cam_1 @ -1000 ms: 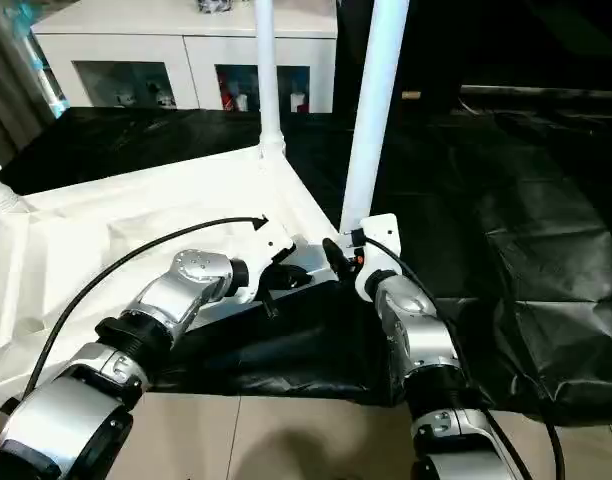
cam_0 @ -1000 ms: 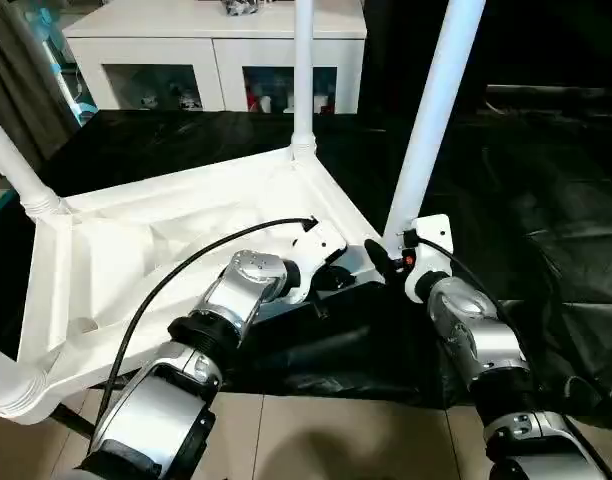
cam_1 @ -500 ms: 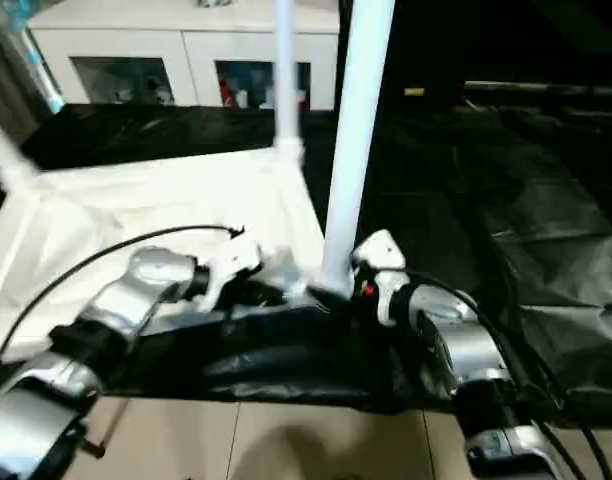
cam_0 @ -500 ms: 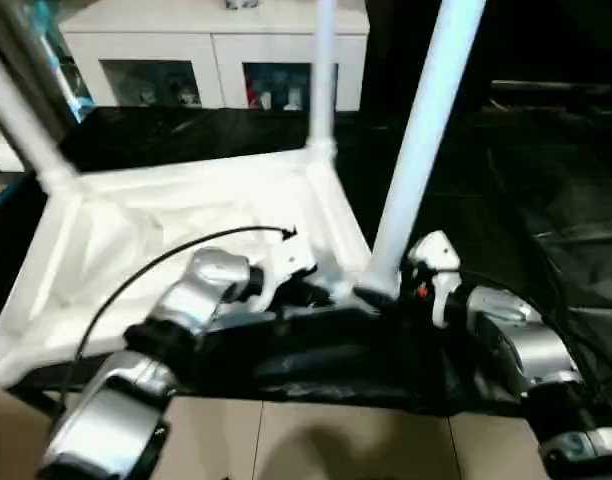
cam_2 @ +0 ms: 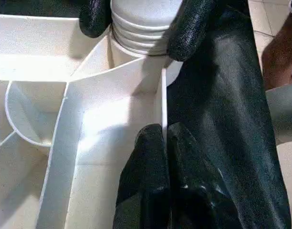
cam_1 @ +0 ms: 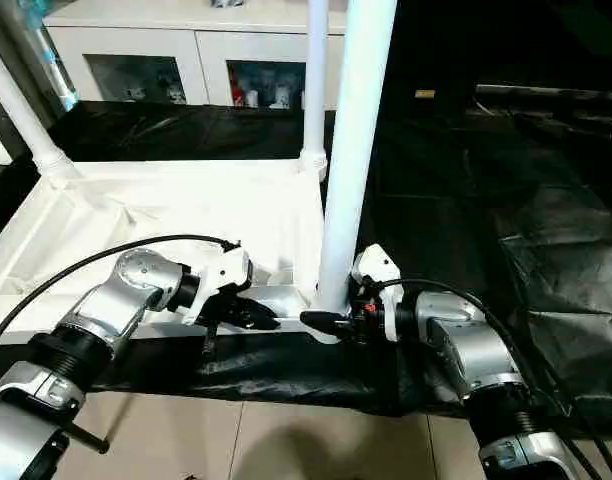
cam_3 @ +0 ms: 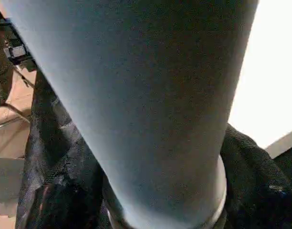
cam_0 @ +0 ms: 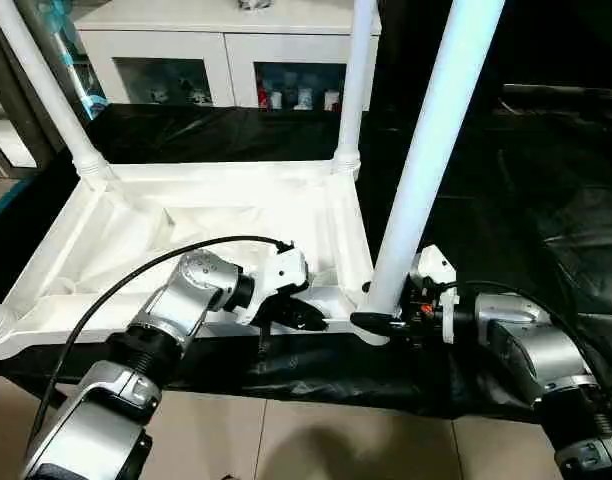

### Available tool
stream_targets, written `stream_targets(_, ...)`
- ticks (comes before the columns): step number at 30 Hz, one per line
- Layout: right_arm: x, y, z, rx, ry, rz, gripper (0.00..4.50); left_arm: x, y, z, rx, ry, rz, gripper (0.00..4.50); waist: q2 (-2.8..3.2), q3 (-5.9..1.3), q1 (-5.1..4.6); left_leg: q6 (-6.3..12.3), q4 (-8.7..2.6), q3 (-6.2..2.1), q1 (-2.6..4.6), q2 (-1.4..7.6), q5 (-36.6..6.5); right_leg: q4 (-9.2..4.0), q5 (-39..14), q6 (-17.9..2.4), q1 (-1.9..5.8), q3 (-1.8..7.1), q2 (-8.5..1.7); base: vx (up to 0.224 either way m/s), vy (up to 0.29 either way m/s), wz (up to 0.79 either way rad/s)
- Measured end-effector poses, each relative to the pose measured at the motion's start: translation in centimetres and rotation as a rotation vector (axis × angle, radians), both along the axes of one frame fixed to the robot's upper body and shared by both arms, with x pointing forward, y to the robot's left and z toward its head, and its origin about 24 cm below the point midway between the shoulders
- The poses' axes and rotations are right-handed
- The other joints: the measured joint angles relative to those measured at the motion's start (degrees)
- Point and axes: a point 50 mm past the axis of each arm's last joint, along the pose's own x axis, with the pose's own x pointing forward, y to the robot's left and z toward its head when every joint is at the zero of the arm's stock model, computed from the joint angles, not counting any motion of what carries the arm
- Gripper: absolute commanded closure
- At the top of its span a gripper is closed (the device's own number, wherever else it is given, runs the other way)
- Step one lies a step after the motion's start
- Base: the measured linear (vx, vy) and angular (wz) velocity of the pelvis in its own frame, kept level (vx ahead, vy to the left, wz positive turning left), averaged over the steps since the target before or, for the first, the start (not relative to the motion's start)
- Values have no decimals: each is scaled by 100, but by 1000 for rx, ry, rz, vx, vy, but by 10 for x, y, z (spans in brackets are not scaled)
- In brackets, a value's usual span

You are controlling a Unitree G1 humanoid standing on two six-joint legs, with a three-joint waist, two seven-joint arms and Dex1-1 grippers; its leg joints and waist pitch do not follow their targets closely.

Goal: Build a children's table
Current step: Rotate leg to tighten

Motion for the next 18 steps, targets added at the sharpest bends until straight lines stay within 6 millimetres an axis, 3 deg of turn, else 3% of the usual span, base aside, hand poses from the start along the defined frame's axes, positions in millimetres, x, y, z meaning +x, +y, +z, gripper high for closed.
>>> stream_targets(5,20,7,-5,-19,-43,-280,172,14,-11,-3,-21,-45,189,450,-1,0,-88,0,0,-1,7,-23,0,-8,-14,24,5,6,-5,0,0,0)
stream_targets(11,42,19,-10,4,-47,-670,173,28,-43,-6,-29,-78,372,450,-1,-2,-132,0,3,-6,12,-30,0,-13,-18,31,12,12,-5,0,0,0)
stream_targets(15,46,21,-11,9,-56,-759,173,29,-51,-6,-37,-82,407,450,4,-5,-120,0,-2,-11,11,-29,0,-13,-18,31,14,6,-4,0,0,0)
stream_targets(18,47,22,-11,25,-50,-760,103,29,-52,-6,-39,-83,405,450,4,-5,-115,0,-3,-14,10,-28,0,-13,-18,31,19,4,-3,0,0,0)
